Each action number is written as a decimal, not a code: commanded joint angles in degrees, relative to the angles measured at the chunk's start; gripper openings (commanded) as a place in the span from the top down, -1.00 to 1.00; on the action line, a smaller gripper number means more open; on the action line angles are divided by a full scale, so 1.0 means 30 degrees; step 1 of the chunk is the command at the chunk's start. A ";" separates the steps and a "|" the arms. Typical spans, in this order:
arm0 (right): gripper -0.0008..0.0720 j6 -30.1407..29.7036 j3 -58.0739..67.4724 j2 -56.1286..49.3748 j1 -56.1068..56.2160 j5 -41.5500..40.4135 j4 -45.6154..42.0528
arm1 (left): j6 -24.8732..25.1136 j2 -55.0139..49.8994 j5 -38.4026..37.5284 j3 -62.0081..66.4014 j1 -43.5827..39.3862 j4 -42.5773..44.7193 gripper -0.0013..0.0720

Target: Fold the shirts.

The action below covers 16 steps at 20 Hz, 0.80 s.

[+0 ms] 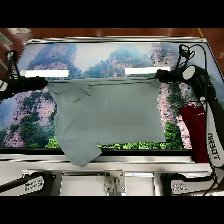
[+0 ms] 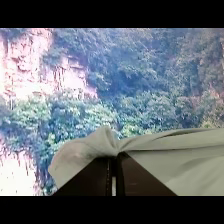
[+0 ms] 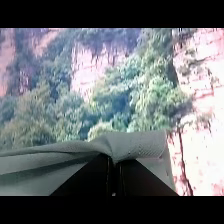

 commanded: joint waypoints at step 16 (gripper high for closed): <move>0.78 0.0007 -0.0029 -0.2812 -0.0350 0.7074 -0.1341 | 0.0146 -0.4102 -0.5581 0.0138 -0.1144 -0.0342 0.87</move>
